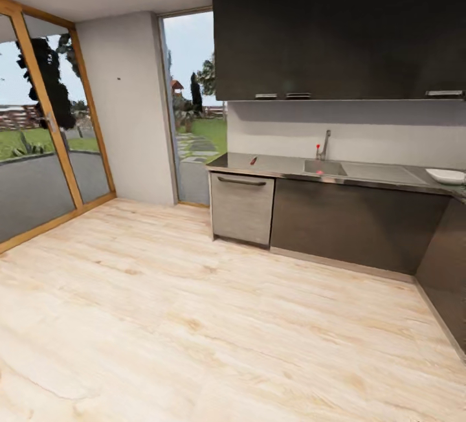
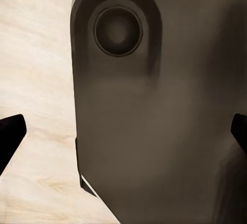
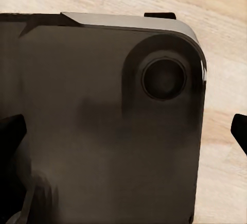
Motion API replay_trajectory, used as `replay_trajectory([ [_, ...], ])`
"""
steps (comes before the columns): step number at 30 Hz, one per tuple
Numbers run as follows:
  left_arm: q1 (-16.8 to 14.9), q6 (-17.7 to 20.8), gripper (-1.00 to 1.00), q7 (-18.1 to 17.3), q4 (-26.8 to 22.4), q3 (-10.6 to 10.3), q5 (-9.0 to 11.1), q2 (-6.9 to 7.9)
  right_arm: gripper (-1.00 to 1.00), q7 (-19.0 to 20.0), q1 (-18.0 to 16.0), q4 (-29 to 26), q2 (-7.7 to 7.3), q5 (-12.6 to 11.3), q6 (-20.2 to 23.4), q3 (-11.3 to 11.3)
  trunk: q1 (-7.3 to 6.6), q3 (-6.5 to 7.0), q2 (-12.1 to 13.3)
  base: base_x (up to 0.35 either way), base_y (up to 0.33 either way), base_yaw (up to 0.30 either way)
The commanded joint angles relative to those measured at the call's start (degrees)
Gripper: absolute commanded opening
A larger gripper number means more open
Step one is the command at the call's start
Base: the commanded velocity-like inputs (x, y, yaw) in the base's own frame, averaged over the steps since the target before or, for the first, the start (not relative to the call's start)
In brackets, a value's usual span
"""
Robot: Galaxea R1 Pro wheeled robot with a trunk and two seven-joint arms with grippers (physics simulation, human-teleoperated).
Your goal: In the kitchen, take the Vidalia onion out of the sink, dice it on the chopping board with the paring knife, put the diced onion into the bowl on the countertop, then place both the paring knife and the chopping board into the sink.
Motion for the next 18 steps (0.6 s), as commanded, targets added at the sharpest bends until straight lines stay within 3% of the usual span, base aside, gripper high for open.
replay_trajectory([
  [1, 0.0, -0.1, 1.00, 0.0, -0.1, 0.0, 0.0, 0.00, 1.00, 0.0, 0.0, 0.0, 0.00, 0.0, -0.1, 0.0, 0.03, -0.04, 0.0, 0.236, 0.196, -0.244],
  [8, 0.0, -0.1, 1.00, 0.0, -0.1, 0.0, 0.0, 0.01, 1.00, 0.0, 0.0, 0.0, 0.00, 0.0, -0.1, 0.0, 0.03, -0.04, 0.0, 0.241, 0.179, -0.245],
  [18, 0.0, -0.1, 1.00, 0.0, -0.1, 0.0, 0.0, 0.02, 1.00, 0.0, 0.0, 0.0, 0.00, 0.0, -0.1, 0.0, 0.03, -0.04, 0.0, 0.244, 0.023, -0.245],
])
